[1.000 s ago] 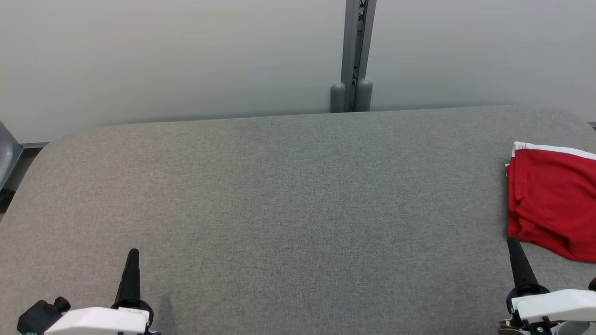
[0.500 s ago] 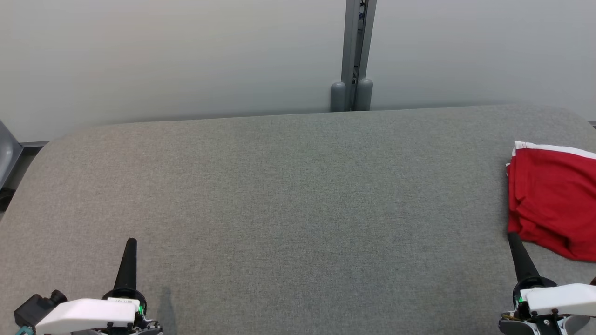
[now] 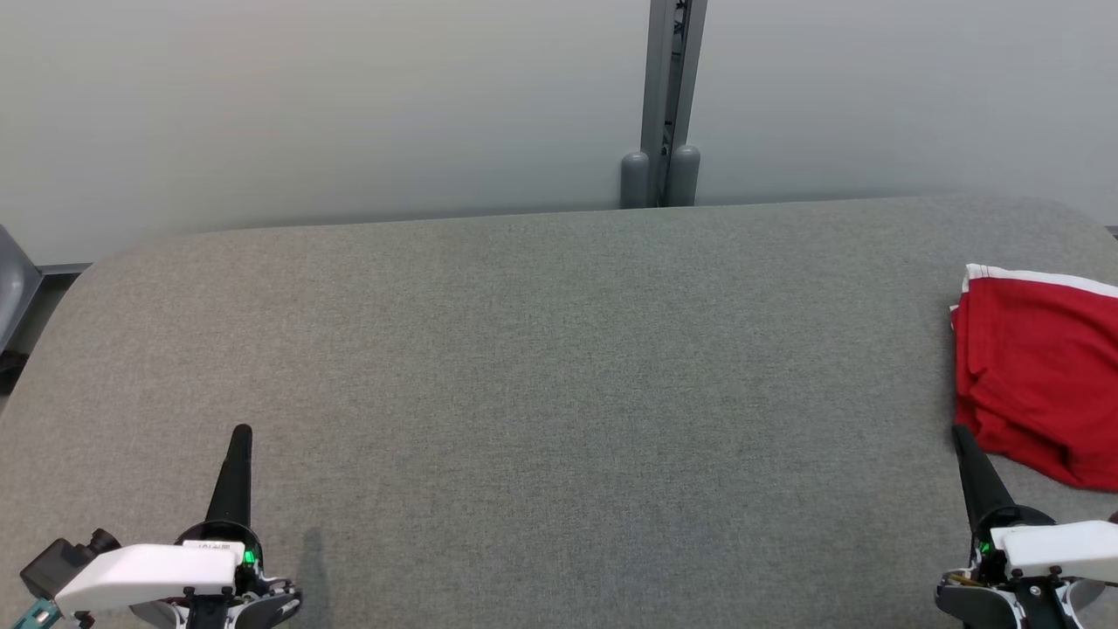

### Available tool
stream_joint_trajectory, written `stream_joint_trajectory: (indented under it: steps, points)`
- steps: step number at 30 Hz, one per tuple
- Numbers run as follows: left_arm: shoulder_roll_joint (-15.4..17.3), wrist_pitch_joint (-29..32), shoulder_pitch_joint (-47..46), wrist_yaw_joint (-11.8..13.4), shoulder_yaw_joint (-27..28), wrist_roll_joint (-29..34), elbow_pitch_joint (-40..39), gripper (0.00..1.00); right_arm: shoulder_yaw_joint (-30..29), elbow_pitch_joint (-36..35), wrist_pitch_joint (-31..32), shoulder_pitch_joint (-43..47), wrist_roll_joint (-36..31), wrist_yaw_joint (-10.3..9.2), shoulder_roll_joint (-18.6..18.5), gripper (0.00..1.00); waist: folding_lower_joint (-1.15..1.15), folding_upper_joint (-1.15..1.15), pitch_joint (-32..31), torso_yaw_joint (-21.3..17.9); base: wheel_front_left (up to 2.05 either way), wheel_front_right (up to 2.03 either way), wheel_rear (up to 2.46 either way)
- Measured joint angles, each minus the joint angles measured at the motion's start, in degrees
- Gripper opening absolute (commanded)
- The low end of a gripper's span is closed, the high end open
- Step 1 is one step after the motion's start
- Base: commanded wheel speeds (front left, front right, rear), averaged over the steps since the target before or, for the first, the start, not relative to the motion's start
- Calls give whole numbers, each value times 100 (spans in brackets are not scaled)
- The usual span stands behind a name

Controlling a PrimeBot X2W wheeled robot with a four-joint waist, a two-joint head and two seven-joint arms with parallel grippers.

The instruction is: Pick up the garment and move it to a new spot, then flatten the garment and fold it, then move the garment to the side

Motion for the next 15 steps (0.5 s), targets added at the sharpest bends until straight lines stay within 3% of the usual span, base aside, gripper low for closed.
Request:
stream_joint_trajectory:
  steps: [15]
  points:
    - [7,181,-136,-77,60,-641,45,0,-69,36,188,-126,678,0,-1,0,0,0,17,6,0,0,0]
